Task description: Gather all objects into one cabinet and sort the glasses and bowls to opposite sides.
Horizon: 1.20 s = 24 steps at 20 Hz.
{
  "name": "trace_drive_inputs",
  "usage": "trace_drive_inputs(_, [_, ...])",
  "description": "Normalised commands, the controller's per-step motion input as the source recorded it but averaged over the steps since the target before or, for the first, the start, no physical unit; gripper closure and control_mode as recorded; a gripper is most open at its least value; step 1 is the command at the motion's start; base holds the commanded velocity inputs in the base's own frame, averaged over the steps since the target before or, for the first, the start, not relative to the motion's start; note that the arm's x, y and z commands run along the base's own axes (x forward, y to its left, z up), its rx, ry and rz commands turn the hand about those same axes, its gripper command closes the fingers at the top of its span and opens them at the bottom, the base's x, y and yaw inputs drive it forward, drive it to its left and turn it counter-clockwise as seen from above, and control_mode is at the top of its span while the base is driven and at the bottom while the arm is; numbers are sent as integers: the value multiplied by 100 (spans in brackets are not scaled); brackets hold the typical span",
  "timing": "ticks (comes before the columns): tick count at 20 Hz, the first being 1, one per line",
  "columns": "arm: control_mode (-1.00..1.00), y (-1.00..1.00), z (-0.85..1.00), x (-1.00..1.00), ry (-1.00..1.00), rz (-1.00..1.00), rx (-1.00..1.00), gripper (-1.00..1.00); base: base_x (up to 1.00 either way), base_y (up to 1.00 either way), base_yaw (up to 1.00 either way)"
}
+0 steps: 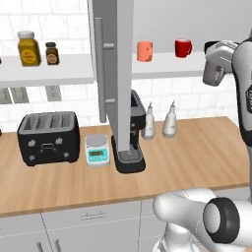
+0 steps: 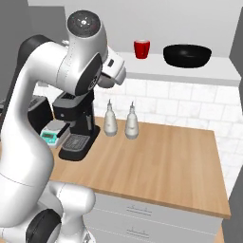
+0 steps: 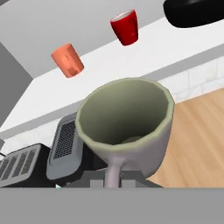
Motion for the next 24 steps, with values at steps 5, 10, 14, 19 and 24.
trace_drive_inputs(5, [-100, 0, 0, 2, 0, 1, 0, 100, 3, 0, 0])
trace_drive_inputs(10, [-100, 0, 19, 33, 3, 12, 0, 100, 0, 0, 0])
trace_drive_inputs(14, [-100, 0, 2, 78, 7, 13, -10, 100, 0, 0, 0])
trace_drive_inputs(19, [-100, 0, 8, 95, 0, 8, -16, 100, 0, 0, 0])
trace_drive_inputs(24, [-100, 0, 2, 93, 0, 3, -8, 100, 0, 0, 0])
